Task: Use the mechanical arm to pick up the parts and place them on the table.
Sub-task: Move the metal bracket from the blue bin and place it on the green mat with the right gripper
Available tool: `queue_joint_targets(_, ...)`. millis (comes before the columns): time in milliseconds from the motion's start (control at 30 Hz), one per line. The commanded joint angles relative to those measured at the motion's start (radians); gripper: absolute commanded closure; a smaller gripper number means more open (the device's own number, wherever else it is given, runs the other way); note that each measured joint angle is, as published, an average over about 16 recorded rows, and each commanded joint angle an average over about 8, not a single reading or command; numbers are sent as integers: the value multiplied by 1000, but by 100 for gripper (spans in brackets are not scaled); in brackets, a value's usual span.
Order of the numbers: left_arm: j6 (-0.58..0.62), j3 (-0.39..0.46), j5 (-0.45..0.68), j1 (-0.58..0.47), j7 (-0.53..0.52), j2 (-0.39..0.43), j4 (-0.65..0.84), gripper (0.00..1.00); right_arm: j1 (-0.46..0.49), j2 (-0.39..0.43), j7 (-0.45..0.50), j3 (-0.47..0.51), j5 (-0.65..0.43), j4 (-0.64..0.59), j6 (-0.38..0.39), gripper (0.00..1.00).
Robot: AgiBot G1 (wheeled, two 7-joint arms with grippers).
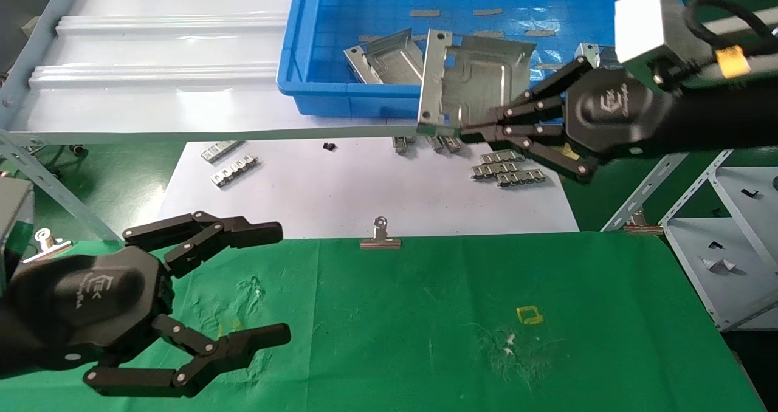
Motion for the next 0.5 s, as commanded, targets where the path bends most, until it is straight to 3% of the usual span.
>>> queue_joint_targets(33,0,0,0,0,0,0,0,0,-42,67,51,-39,69,133,0,100)
queue_joint_targets(167,0,0,0,0,0,0,0,0,-121,191,80,-104,164,293,12,100)
queue_joint_targets(267,0,0,0,0,0,0,0,0,-169,246,54,-145,159,333,30,100)
queue_joint_targets(500,0,0,0,0,0,0,0,0,-279,232,-139,-216,27,263,119,100)
